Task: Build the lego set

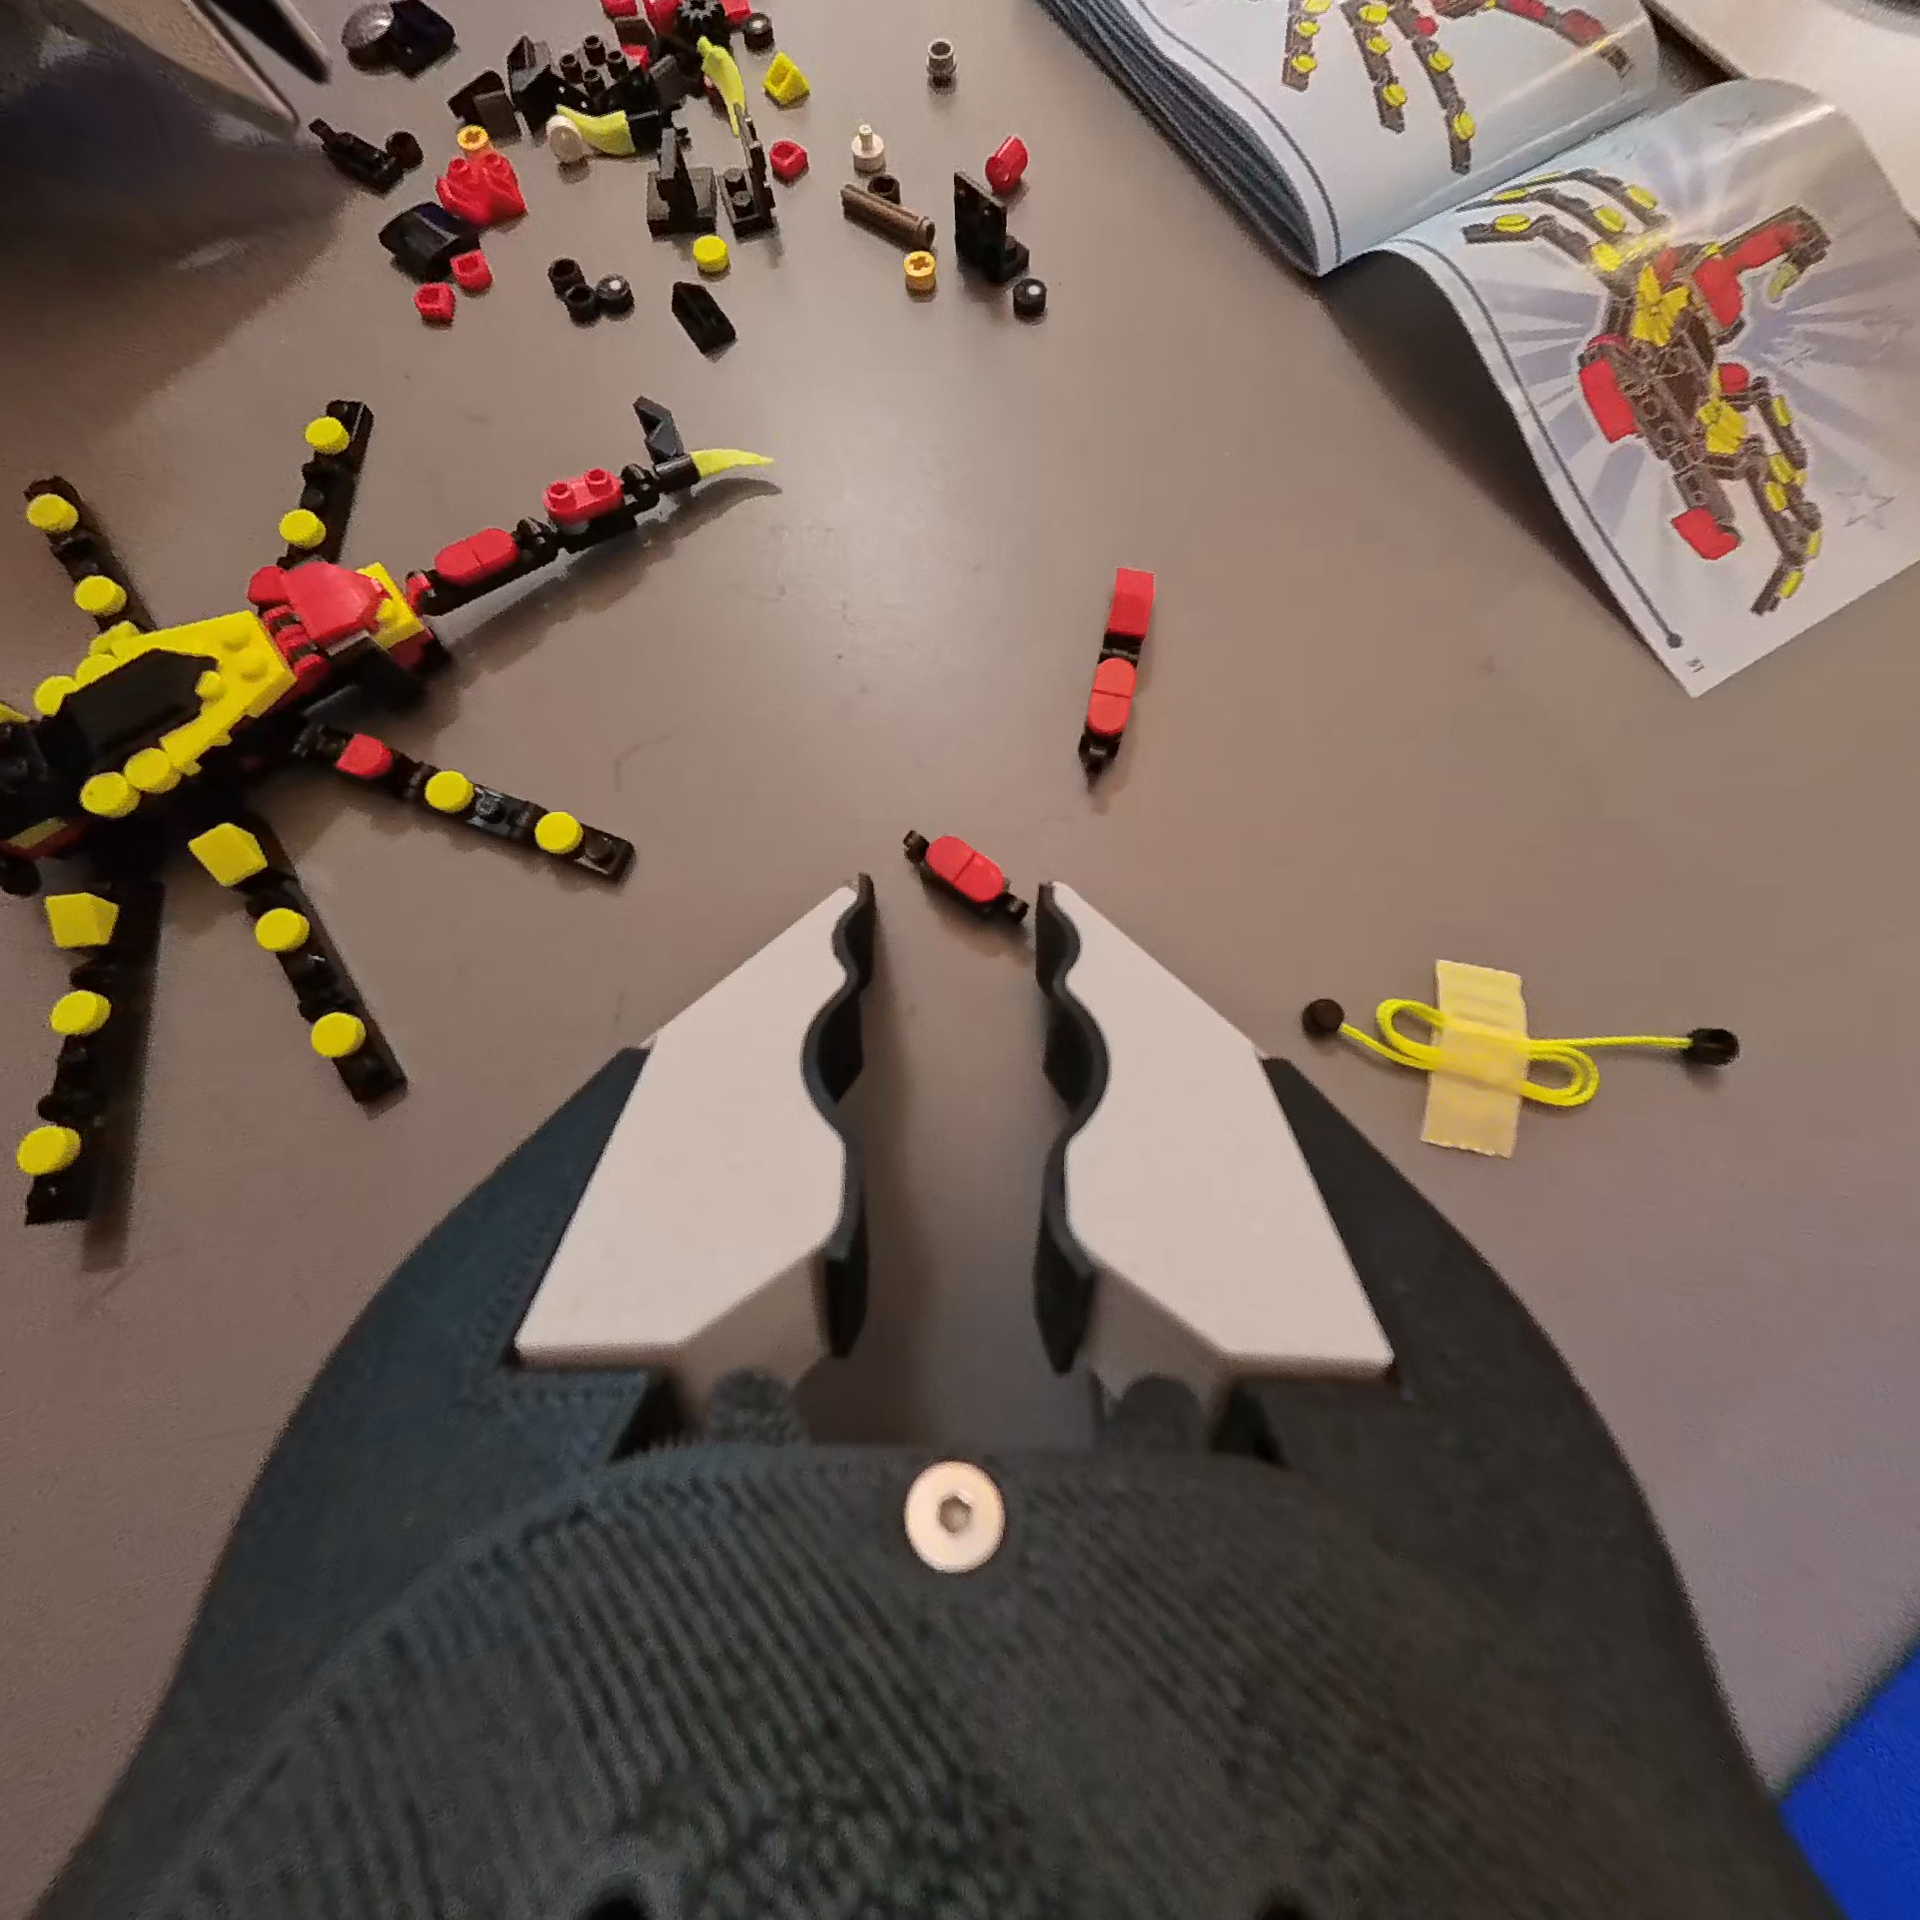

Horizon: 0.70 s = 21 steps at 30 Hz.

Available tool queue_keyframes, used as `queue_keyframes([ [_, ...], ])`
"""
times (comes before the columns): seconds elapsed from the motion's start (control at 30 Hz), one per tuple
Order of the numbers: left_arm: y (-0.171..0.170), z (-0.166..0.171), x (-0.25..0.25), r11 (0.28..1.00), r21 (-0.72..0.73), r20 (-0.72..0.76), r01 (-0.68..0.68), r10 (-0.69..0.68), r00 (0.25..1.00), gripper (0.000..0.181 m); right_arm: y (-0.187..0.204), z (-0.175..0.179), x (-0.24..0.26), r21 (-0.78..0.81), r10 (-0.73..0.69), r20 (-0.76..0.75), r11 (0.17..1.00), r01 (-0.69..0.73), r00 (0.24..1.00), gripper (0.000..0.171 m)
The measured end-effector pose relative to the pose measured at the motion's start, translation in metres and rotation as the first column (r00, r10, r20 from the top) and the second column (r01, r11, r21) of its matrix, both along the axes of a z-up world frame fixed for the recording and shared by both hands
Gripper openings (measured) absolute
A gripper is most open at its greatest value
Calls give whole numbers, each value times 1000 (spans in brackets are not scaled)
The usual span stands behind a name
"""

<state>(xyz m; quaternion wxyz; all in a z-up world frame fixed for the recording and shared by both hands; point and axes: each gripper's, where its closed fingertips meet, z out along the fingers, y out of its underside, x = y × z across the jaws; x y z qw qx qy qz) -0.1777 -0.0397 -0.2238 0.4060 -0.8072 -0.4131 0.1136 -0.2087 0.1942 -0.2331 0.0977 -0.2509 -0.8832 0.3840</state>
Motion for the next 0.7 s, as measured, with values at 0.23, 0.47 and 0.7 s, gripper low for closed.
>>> queue_keyframes([
  [0.23, -1, -6, 1, 1000, -30, 15, 4, -3, 1000, 14, 1, 0, -1, 0, -3, -3, 1000, 3, 1000, 28],
  [0.47, 4, -10, 11, 998, -24, 63, 53, -51, 997, 16, 0, 0, -1, -2, -4, -5, 1000, 4, 1000, 27],
  [0.7, 33, -7, 37, 971, 15, 74, 239, -239, 968, 15, 0, 0, -1, -3, -5, -5, 1000, 5, 1000, 27],
])
